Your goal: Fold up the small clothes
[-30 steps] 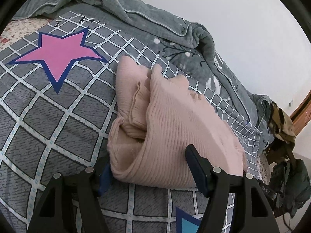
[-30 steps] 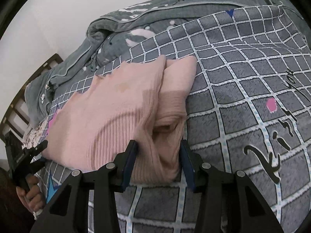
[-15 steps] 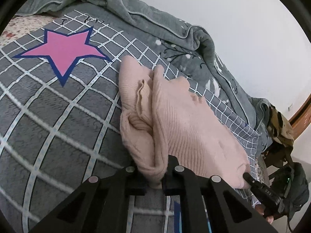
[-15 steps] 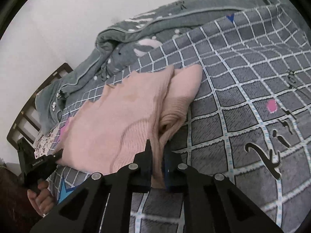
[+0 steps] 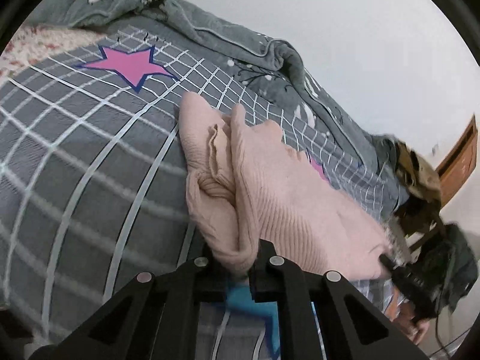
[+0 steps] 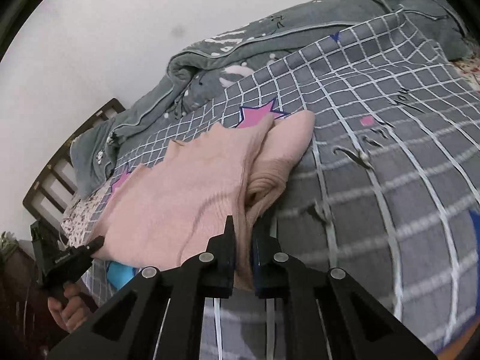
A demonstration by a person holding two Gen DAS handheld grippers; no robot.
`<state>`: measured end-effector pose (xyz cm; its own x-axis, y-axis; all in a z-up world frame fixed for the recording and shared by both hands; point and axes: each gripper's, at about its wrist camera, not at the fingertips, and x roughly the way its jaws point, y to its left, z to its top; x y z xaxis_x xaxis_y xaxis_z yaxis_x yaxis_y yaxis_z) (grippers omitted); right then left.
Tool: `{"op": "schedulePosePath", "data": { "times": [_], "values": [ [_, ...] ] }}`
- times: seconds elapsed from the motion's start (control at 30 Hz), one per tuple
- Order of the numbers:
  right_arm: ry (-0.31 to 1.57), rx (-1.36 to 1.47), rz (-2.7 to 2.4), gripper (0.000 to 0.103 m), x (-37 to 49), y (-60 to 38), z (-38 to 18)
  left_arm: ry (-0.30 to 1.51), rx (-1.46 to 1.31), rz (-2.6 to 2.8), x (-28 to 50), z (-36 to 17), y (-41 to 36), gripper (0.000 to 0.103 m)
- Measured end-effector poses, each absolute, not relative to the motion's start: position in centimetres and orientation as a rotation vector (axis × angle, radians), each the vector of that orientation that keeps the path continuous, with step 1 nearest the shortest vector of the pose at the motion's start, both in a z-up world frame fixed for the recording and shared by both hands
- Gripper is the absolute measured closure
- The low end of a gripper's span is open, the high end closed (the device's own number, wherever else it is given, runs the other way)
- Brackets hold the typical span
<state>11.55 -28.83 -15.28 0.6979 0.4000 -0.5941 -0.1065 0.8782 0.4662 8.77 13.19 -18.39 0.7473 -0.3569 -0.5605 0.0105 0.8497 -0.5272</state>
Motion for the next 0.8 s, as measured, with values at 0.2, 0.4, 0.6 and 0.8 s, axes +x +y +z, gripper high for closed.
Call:
{"op": "schedulePosePath", "data": {
  "times": [0.2, 0.4, 0.6, 0.8],
  "values": [
    [0.748, 0.308, 0.169, 0.082, 7.9, -27.9, -15.7, 0.715, -0.491, -0.189, 8.1, -18.5, 13.2, 0.083],
    [0.642, 0.294, 0.147, 0.075, 7.0, -26.4, -12.4, 0.724, -0.595, -0.188, 11.3, -19.6, 15.0, 0.051],
    [0.614, 0.153, 0.232, 0.071, 10.0, -19.2, -10.7, 0.700, -0.690, -0.181, 13.2, -20.1, 15.7, 0.051],
    [0.669, 0.038, 0.238, 0.071, 13.4, -13.1, -13.6, 0.707, -0.722, -0.196, 13.6, -20.0, 15.6, 0.053]
  ]
}}
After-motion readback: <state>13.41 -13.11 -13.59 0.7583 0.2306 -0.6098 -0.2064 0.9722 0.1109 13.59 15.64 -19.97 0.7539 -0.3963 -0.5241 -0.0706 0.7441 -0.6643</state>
